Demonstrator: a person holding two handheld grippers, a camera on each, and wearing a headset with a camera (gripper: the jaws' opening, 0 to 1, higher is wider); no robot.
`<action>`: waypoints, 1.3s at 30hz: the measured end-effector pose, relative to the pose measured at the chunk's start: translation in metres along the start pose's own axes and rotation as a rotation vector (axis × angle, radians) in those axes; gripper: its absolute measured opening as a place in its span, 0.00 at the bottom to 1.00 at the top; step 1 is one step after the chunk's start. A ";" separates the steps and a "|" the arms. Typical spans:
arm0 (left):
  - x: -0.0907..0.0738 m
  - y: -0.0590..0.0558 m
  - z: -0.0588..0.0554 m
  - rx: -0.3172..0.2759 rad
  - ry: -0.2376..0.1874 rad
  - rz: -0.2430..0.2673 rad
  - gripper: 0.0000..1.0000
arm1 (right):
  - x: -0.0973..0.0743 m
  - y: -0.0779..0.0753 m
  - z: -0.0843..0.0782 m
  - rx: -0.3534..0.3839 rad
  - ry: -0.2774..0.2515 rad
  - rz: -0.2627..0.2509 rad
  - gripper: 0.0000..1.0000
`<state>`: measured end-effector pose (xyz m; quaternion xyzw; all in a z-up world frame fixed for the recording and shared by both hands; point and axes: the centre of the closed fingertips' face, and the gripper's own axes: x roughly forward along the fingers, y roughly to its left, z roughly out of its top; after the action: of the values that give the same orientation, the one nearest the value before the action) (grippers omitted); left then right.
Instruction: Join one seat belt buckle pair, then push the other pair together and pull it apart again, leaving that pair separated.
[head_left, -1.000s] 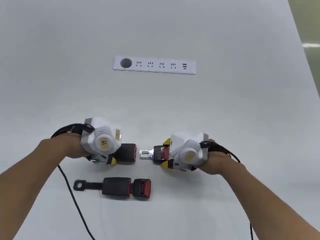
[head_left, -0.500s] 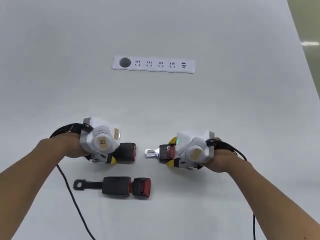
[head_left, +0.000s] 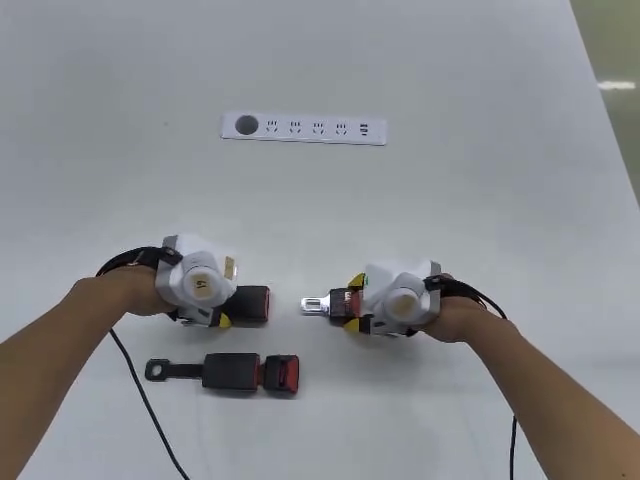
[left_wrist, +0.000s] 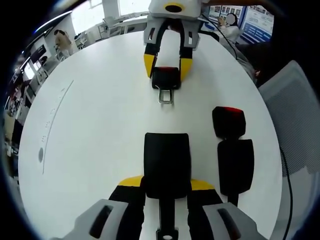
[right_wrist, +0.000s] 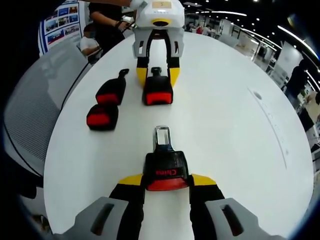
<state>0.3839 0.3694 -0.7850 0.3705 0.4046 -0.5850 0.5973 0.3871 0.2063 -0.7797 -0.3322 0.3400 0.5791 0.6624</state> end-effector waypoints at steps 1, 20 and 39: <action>0.000 0.000 0.000 -0.001 -0.001 0.001 0.33 | -0.001 0.000 -0.001 0.001 0.001 0.000 0.31; 0.002 0.002 -0.002 -0.005 0.020 0.014 0.35 | -0.005 0.001 -0.008 0.013 0.004 0.007 0.34; -0.028 -0.003 -0.021 -0.106 0.002 0.075 0.43 | -0.019 0.003 -0.017 -0.003 -0.009 -0.039 0.55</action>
<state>0.3806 0.3999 -0.7680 0.3537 0.4214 -0.5395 0.6373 0.3816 0.1822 -0.7727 -0.3372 0.3294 0.5681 0.6746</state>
